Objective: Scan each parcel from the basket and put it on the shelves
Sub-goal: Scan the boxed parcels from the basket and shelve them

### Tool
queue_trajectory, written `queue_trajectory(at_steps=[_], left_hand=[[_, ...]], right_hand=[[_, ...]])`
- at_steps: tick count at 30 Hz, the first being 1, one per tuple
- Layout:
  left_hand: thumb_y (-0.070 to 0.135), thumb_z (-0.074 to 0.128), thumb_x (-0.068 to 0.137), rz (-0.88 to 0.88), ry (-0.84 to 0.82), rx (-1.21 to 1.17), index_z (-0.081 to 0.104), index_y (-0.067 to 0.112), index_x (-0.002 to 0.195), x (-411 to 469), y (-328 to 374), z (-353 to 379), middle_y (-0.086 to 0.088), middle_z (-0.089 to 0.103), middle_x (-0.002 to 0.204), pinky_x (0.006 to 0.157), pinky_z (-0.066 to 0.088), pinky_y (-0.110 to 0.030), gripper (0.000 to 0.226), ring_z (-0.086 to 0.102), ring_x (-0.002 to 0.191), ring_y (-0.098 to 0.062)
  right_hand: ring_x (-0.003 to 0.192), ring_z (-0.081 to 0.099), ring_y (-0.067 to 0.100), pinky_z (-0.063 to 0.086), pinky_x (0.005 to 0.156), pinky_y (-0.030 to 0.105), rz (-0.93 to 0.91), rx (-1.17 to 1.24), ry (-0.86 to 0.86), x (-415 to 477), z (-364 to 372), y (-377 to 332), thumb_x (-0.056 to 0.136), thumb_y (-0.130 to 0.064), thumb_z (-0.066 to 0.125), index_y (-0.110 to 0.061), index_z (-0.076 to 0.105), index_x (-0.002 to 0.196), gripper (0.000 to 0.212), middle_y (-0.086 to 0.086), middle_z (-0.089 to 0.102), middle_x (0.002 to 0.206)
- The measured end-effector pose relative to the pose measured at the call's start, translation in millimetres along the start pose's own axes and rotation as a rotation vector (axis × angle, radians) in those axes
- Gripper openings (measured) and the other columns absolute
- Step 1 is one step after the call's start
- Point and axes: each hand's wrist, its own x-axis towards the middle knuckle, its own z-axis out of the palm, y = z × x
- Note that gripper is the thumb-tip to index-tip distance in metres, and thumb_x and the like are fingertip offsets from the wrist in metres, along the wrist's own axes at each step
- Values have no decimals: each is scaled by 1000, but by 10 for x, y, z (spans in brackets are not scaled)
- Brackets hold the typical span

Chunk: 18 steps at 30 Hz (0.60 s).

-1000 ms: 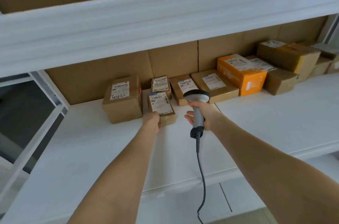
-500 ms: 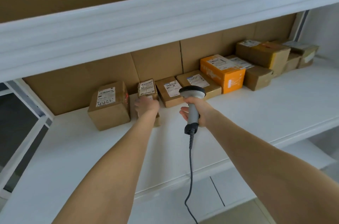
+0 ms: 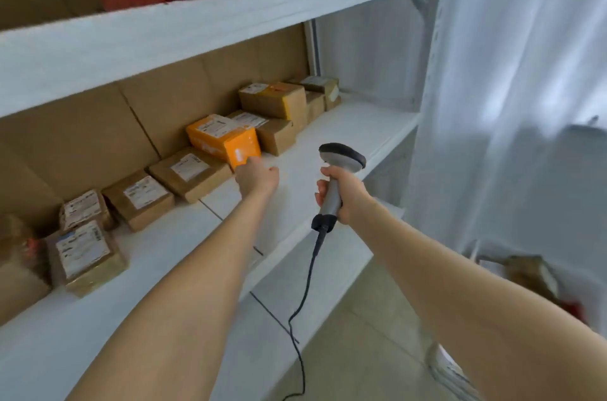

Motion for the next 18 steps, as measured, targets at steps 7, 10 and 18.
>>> queue_trajectory(at_steps=[7,10,18], left_hand=[[25,56,90,172,-245,31,44,13,138,-1404,1095,1346,-16,38,138,98,47,-41,50,51,118,-34],[25,58,89,274,-351,62,45,12,138,-2064,1479,1903,-16,40,139,100,45,-39,52,50,121,-32],[24,55,90,404,-619,147,42,13,139,-3321,2026,3158,-14,35,143,104,41,-38,52,47,124,-31]], right_hand=[[63,56,18,53,75,37,-88,95,246,-641,-1940,-483,90,-34,68,-11,58,111,33,6,64,72],[76,62,21,51,84,44,-41,151,350,-945,-2761,-611,88,-49,66,-17,54,99,36,4,67,83],[102,65,25,46,100,54,-68,577,474,-1365,-4510,-632,80,-41,77,-12,62,106,42,6,68,103]])
